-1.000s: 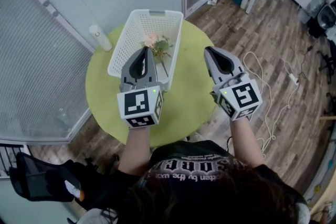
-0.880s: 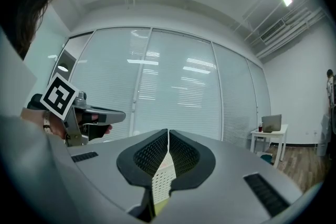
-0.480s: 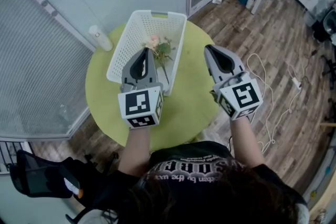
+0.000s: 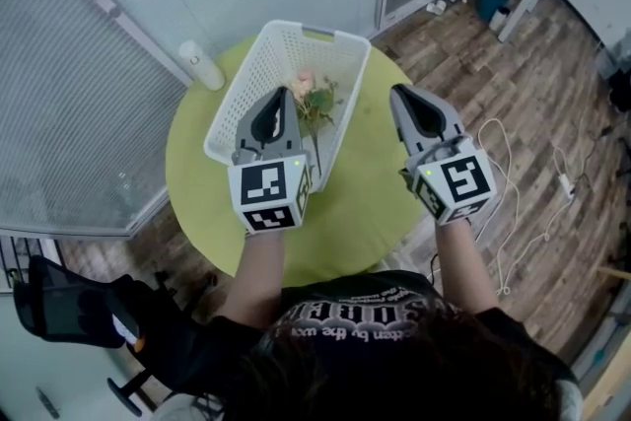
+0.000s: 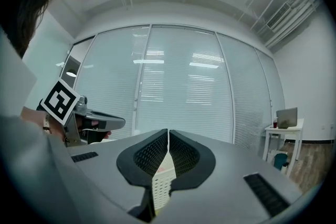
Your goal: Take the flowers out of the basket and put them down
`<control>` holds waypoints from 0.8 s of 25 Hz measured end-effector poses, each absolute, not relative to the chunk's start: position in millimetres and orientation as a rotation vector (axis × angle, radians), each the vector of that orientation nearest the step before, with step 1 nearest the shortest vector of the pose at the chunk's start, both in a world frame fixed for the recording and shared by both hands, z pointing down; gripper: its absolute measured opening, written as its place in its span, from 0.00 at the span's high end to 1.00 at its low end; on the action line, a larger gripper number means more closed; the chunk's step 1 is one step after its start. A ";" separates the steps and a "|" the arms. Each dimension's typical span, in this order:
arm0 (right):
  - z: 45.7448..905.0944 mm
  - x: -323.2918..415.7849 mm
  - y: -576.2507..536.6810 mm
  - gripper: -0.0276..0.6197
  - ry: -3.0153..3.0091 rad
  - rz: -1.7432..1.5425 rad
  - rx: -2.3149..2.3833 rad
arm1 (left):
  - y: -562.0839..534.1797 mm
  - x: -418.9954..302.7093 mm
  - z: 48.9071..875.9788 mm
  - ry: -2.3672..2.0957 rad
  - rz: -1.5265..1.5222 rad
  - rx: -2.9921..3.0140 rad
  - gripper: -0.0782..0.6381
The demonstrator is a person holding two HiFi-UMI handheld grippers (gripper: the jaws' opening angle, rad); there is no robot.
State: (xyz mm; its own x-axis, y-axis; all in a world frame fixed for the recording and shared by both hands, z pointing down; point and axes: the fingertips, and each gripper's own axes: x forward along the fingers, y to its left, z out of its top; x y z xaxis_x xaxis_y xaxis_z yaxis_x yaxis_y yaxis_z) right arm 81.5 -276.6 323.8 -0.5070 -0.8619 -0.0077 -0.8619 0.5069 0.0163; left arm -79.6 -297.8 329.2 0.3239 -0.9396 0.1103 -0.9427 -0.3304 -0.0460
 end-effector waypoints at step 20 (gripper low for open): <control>330.1 85.8 -354.6 0.91 -2.807 -0.074 1.425 | -384.3 -77.1 377.9 -1.724 0.327 2.432 0.85</control>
